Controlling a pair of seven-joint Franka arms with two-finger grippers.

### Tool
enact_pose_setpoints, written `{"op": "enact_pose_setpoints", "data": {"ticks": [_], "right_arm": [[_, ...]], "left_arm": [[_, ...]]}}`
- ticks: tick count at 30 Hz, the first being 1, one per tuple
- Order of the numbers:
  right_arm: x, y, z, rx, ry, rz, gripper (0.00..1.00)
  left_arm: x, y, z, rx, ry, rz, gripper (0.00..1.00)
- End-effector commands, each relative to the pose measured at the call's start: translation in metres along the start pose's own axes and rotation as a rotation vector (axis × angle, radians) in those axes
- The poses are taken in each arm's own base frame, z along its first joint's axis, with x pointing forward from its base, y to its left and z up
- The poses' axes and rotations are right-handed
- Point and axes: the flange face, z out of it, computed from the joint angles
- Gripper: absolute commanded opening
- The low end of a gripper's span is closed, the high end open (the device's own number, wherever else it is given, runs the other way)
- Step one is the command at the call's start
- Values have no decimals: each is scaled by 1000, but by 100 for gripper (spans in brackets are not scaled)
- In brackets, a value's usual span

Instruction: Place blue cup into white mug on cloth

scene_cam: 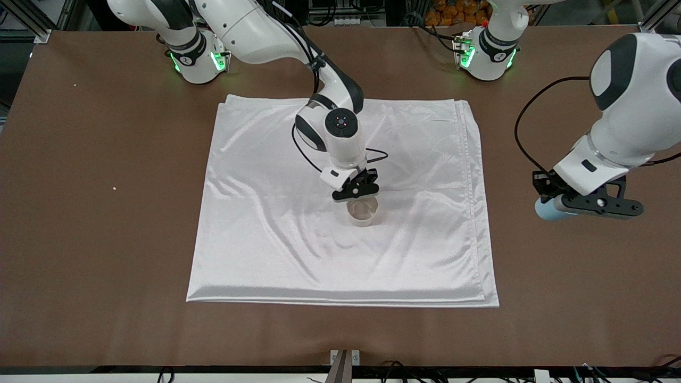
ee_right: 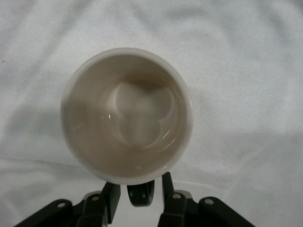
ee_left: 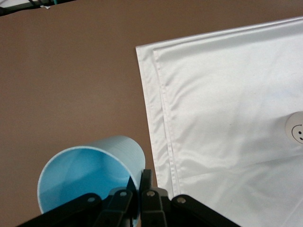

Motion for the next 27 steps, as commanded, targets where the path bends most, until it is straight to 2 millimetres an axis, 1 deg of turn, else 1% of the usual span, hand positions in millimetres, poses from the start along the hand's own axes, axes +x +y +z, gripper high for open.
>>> {"op": "enact_pose_setpoints", "data": {"ticks": [1, 3, 5, 6, 8, 9, 12, 15, 17, 20, 21, 23, 26, 27], "right_arm": [[3, 0, -30, -25, -27, 38, 100], [6, 4, -46, -31, -38, 41, 100], [11, 9, -68, -31, -44, 52, 100], [13, 13, -76, -36, -52, 57, 100], [17, 22, -96, -39, -65, 68, 100], [20, 26, -106, -38, -71, 74, 100], [26, 38, -138, -7, -88, 66, 100], [35, 59, -169, 12, -103, 40, 100], [39, 74, -188, 4, -116, 48, 100], [45, 99, -220, -4, -126, 78, 100], [47, 110, -231, -1, -134, 87, 100], [51, 129, -250, 7, -153, 98, 100], [56, 159, -280, 19, -152, 118, 100], [57, 169, -289, 16, -147, 125, 100]], "left_arm": [[8, 31, 11, 10, -26, 62, 0], [11, 43, 12, 7, -25, 82, 0], [16, 58, 13, -8, -19, 99, 0], [19, 67, 14, -16, -18, 100, 0], [25, 77, 17, -31, -16, 72, 0], [27, 85, 20, -40, -20, 59, 0], [29, 121, 31, -69, -35, 29, 0], [36, 151, 46, -87, -53, -3, 0], [38, 167, 53, -94, -61, -16, 0], [42, 188, 58, -102, -56, -22, 0], [43, 197, 60, -107, -54, -19, 0], [46, 209, 65, -116, -53, -27, 0], [47, 238, 74, -134, -61, -51, 0], [48, 247, 81, -140, -66, -58, 0]]}}
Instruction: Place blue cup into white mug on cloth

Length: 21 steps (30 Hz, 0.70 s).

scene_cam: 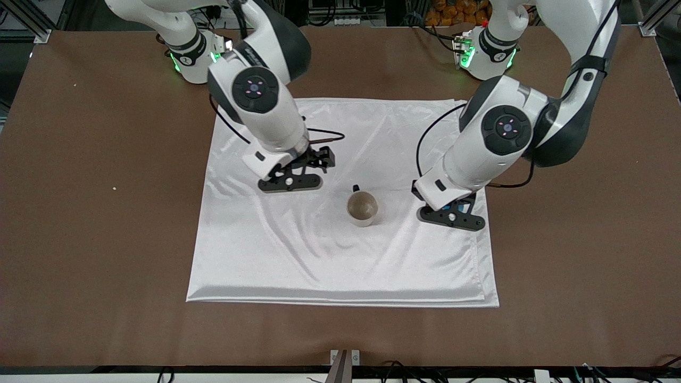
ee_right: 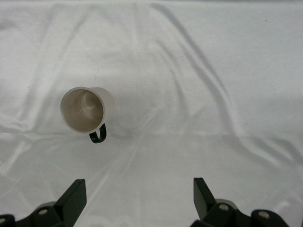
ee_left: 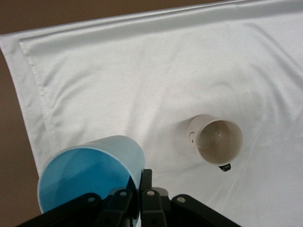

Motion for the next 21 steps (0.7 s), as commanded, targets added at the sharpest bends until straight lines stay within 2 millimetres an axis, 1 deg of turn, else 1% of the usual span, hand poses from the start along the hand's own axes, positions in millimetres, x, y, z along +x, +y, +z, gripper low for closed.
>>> {"op": "enact_pose_setpoints", "data": {"ticks": [1, 3, 6, 7, 9, 11, 13, 15, 19, 21], "right_arm": [[-5, 47, -52, 8, 4, 14, 100], [-8, 63, -70, -3, 5, 16, 100], [-7, 95, -94, -14, 9, 16, 100], [-8, 104, -101, -18, 9, 9, 100], [-13, 121, -118, -26, 18, -14, 100], [-17, 140, -131, -33, 29, -29, 100], [-19, 161, -145, -40, 45, -22, 100], [-20, 183, -155, -45, 55, 0, 100], [-24, 220, -170, -63, 24, 2, 100], [-24, 237, -173, -66, 12, -9, 100]], "left_arm": [[15, 38, 19, -13, 11, -46, 0], [18, 54, 30, -14, 22, -56, 0], [15, 80, 49, -3, 30, -72, 0], [13, 89, 52, -2, 34, -75, 0], [11, 98, 54, -6, 46, -87, 0], [8, 110, 62, -18, 53, -93, 0], [6, 119, 66, -27, 60, -104, 0], [6, 123, 70, -37, 69, -113, 0], [5, 131, 85, -49, 63, -126, 0], [4, 134, 93, -51, 51, -131, 0]]}}
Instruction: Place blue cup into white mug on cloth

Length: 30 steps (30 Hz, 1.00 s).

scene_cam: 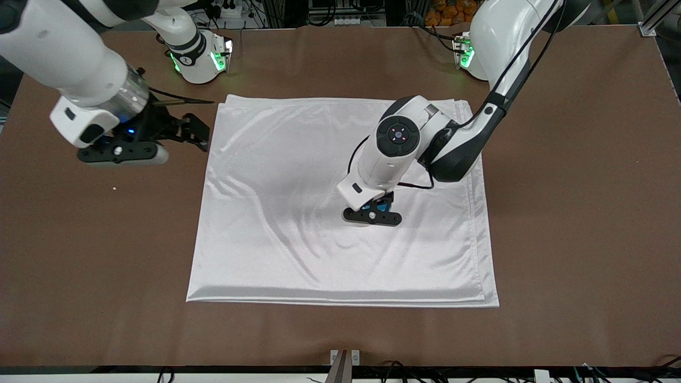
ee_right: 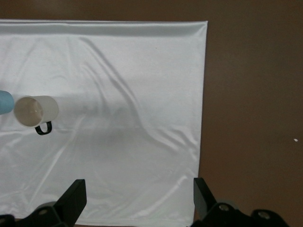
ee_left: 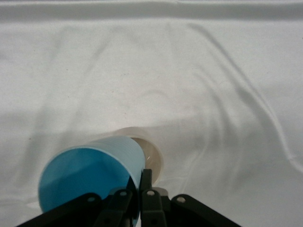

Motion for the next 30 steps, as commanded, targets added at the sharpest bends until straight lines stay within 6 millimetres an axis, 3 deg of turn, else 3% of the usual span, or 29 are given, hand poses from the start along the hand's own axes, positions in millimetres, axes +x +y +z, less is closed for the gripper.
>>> {"op": "enact_pose_setpoints", "data": {"ticks": [1, 6, 13, 22, 30], "right_arm": [[-11, 46, -7, -22, -27, -18, 100], [-19, 79, -15, -33, -20, 31, 100], [-20, 116, -8, -33, -29, 6, 100], [-16, 173, -4, -30, 26, 9, 100], [-16, 181, -3, -35, 69, -2, 100]], "left_arm": [[4, 6, 15, 5, 8, -29, 0], [-3, 9, 26, 10, -15, -27, 0], [-5, 9, 38, 15, -33, -27, 0], [-23, 11, 64, 48, -84, -8, 0], [-26, 11, 69, 53, -93, -5, 0]]}}
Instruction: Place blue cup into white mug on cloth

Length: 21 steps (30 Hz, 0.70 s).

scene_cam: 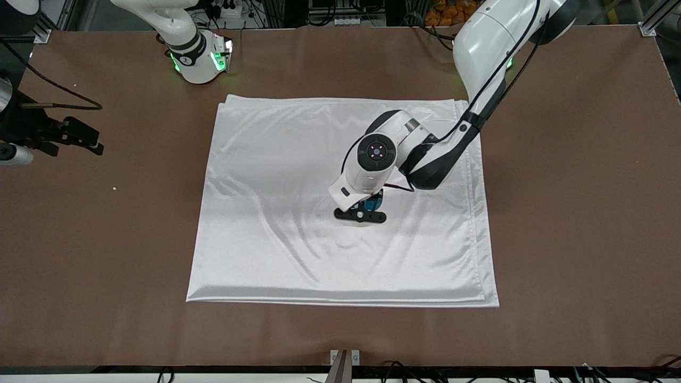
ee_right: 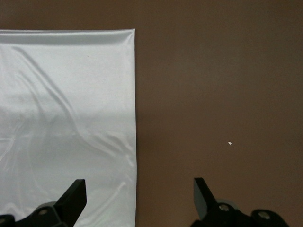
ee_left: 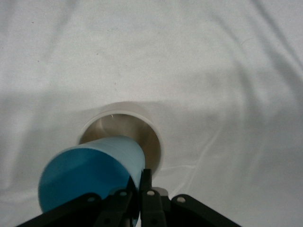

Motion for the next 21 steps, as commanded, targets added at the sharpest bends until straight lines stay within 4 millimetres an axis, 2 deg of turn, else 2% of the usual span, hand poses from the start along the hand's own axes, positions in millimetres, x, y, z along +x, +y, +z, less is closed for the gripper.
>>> {"op": "enact_pose_setpoints", "data": {"ticks": [1, 3, 6, 11, 13, 17, 20, 21], "right_arm": [[-12, -5, -6, -15, 28, -27, 100], [-12, -10, -9, -24, 34, -38, 100], [-11, -14, -13, -36, 45, -49, 100], [-10, -21, -19, -36, 51, -72, 100], [-9, -21, -20, -36, 51, -75, 100], [-8, -20, -18, -35, 48, -70, 100], [-6, -21, -16, -35, 45, -72, 100], [-5, -21, -17, -35, 46, -72, 100]], "left_arm": [[-3, 2, -5, 11, 11, -13, 7], [-4, 3, -6, 11, 10, -12, 23], [-4, 2, -9, 8, 8, -16, 27], [-3, -1, -17, 12, 9, -19, 47], [-3, -4, -23, 25, 2, -21, 60], [-8, -12, -47, 73, -8, 2, 80], [-13, -20, -69, 113, -16, 39, 90], [-14, -24, -77, 124, -16, 55, 100]]}}
